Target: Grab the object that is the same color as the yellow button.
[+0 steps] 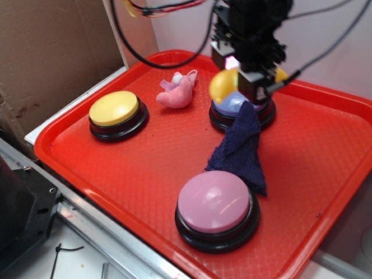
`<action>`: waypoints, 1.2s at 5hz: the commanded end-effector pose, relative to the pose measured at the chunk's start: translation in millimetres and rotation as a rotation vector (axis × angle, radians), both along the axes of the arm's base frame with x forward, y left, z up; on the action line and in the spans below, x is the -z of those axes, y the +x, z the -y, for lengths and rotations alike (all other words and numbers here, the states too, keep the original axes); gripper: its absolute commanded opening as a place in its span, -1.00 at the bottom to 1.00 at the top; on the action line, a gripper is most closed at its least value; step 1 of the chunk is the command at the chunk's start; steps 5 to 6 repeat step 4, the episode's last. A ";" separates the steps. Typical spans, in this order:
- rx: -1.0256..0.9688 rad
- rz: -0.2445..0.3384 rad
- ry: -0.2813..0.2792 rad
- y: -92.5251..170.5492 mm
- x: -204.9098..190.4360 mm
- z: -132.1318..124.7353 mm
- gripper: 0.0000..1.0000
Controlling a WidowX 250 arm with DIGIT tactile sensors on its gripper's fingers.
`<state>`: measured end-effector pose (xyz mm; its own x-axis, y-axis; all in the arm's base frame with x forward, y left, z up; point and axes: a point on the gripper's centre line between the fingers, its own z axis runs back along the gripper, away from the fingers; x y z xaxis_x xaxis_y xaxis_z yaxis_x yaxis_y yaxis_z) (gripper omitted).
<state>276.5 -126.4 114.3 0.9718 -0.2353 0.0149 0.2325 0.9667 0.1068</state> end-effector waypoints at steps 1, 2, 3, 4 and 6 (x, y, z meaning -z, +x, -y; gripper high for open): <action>-0.236 0.078 -0.022 -21.1 -40.1 -36.2 -1.00; -0.284 0.055 0.035 -22.9 -29.1 -40.7 -1.00; -0.274 0.044 0.015 -16.5 -20.9 -37.9 -1.00; -0.284 0.046 0.019 -8.1 -22.9 -36.8 -1.00; -0.284 0.046 0.019 -8.1 -22.9 -36.8 -1.00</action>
